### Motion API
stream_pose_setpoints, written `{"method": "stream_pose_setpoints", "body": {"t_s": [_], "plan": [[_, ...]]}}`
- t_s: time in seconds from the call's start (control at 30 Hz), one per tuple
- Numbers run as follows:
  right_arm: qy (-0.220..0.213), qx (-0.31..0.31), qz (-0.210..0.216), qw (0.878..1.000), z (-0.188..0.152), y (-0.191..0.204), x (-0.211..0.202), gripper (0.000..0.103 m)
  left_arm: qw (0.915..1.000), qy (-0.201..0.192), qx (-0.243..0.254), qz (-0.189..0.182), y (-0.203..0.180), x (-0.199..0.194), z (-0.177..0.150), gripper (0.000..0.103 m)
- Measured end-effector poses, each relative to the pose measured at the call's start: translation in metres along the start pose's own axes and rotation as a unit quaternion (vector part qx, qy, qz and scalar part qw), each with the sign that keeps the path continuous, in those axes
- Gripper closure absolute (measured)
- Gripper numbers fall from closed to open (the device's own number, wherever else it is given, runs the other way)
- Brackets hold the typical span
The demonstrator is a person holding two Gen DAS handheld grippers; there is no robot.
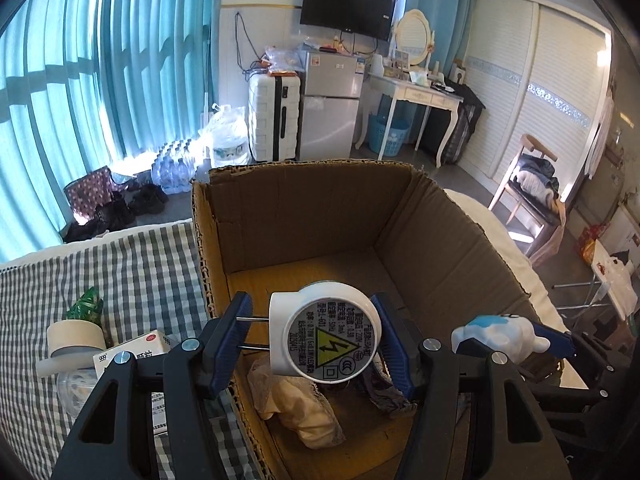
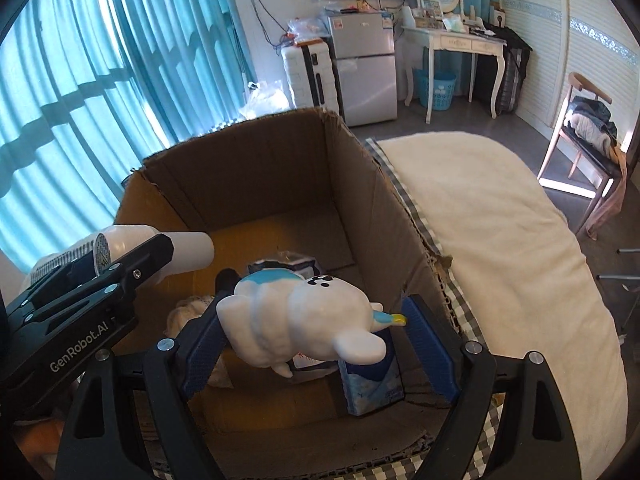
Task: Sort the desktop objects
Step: 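Open the left gripper to drop the plug adapter while the right drops the plush toy into the box, then move both grippers back over the remaining items on the bed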
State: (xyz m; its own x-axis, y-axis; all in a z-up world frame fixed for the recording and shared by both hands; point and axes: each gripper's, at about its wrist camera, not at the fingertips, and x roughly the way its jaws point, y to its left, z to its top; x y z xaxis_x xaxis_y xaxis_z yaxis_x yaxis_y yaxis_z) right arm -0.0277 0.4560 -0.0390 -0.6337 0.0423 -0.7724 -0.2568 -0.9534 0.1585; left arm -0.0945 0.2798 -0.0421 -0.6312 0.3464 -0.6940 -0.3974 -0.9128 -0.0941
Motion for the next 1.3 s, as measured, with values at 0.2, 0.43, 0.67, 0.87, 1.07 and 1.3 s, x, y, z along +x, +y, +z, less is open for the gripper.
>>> {"method": "stream_pose_setpoints", "body": {"t_s": [0.2, 0.43, 0.67, 0.87, 1.07, 1.3], "plan": [[0.003, 0.003, 0.005, 1.000, 0.000, 0.002, 0.000, 0.018, 0.9999, -0.007, 0.011, 0.006, -0.006, -0.005, 0.005, 0.040], [-0.013, 0.005, -0.006, 1.000, 0.002, 0.006, -0.007, 0.016, 0.9997, -0.022, 0.001, 0.011, 0.002, -0.026, 0.012, 0.029], [-0.055, 0.021, 0.001, 0.998, 0.008, 0.009, -0.026, 0.009, 0.9987, -0.047, -0.006, 0.021, 0.012, -0.060, 0.028, 0.022], [-0.129, 0.016, 0.009, 0.992, 0.010, 0.024, -0.059, 0.002, 0.9959, -0.084, -0.009, 0.030, 0.021, -0.100, 0.038, 0.005], [-0.164, 0.018, 0.022, 0.986, 0.012, 0.033, -0.079, 0.000, 0.9937, -0.102, -0.014, 0.044, 0.034, -0.131, 0.039, 0.000], [-0.141, -0.010, 0.047, 0.989, 0.009, 0.054, -0.079, 0.000, 0.9880, -0.126, -0.023, 0.086, 0.064, -0.168, 0.035, 0.000]]}}
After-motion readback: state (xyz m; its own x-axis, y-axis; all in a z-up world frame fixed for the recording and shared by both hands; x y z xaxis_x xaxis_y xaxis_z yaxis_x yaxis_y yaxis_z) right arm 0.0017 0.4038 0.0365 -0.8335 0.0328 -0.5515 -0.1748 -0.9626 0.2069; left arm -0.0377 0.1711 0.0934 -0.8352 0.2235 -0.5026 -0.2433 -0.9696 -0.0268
